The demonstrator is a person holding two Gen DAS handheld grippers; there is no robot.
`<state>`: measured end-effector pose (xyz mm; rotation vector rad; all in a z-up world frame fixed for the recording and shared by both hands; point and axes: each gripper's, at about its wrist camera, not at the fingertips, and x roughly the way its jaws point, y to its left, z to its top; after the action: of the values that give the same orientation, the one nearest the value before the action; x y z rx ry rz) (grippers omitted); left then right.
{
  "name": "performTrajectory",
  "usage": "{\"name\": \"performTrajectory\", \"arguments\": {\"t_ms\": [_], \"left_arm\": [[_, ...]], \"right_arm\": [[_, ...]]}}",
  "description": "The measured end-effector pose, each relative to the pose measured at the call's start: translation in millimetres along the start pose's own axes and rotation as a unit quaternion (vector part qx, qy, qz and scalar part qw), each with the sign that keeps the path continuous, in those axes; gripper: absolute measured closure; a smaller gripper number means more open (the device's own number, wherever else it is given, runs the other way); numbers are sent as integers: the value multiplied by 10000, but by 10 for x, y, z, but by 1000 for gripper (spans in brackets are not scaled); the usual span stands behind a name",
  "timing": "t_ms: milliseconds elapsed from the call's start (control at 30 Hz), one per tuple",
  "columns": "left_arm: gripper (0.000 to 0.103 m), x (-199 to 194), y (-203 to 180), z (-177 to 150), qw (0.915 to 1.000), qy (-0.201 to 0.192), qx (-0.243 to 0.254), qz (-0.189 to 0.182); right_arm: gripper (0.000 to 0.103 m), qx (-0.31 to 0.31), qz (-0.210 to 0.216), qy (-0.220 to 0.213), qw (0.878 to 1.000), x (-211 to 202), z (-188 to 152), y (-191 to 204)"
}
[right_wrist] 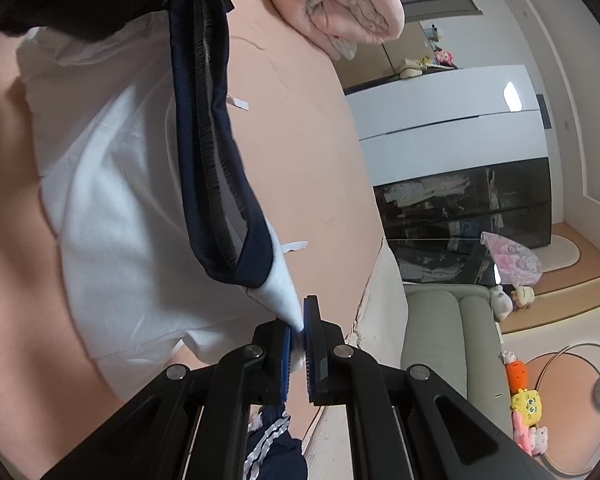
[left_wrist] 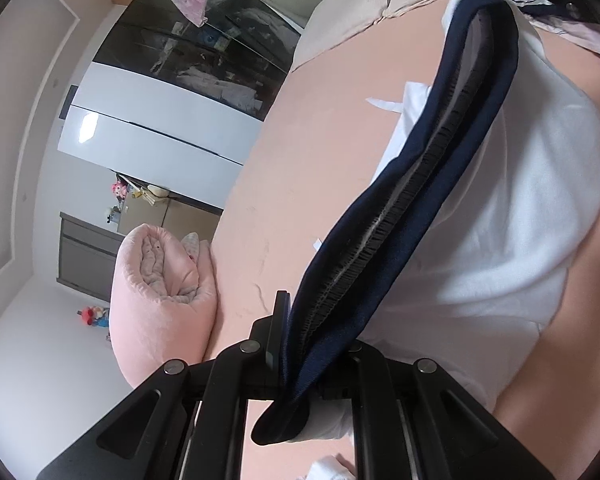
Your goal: Fold clothes
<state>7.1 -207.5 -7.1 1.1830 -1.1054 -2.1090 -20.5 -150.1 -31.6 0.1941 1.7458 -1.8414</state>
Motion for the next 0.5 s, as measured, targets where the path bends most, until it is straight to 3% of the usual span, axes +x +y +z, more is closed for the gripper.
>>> {"name": "performTrajectory", "arguments": {"t_ms": [333,500], "left_arm": [[93,507,94,238,9981,597,-80,104],[92,821,167,336,9937,973,-551,-74]], "right_arm": [[99,530,212,473,9973,557,143,-222],[99,1004,527,706,9910,896,208,-334]]}}
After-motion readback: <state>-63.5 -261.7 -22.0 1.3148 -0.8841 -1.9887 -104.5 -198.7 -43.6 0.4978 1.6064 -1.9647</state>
